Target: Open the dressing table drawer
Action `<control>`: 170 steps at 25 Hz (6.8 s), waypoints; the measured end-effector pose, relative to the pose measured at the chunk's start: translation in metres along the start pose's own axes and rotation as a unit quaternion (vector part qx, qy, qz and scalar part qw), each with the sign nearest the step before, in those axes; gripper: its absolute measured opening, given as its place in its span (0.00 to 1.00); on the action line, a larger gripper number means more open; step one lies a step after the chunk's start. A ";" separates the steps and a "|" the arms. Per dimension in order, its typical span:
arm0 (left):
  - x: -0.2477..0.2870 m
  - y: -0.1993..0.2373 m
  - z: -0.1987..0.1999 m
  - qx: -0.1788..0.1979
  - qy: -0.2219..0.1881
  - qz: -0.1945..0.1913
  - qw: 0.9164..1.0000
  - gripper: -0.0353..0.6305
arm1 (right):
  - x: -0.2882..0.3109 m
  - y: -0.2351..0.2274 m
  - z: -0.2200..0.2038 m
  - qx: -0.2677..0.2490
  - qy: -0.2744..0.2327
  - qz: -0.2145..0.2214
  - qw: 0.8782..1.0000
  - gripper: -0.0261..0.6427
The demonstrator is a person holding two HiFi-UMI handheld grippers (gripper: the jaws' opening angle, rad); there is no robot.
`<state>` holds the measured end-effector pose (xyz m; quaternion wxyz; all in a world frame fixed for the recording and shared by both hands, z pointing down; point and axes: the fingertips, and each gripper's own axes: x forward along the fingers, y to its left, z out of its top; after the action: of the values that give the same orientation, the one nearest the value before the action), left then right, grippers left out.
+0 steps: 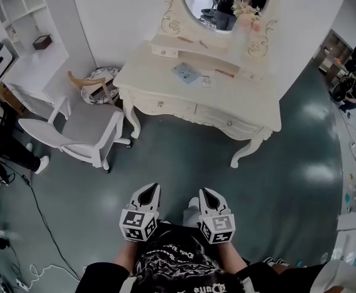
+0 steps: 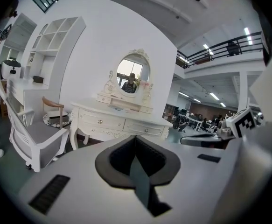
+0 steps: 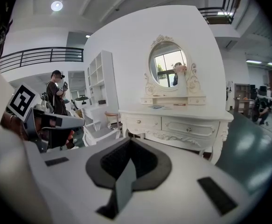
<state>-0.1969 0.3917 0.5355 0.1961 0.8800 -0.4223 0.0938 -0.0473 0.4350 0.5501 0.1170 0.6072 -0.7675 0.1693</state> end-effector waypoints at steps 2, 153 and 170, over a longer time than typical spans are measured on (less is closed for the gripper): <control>0.009 0.002 0.000 -0.001 0.008 0.008 1.000 0.08 | 0.009 -0.009 0.003 -0.003 0.001 0.002 1.000 0.06; 0.435 0.175 0.190 -0.058 0.033 0.108 0.992 0.08 | 0.421 -0.249 0.220 0.003 0.002 0.088 0.996 0.06; 0.489 0.240 0.254 0.006 0.021 0.120 0.993 0.08 | 0.422 -0.252 0.223 0.026 0.007 0.027 0.999 0.06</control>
<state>-0.0781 -0.1973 0.5312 0.1866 0.8222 -0.5198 0.1374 0.1038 -0.0828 0.5381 0.1019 0.5881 -0.7779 0.1967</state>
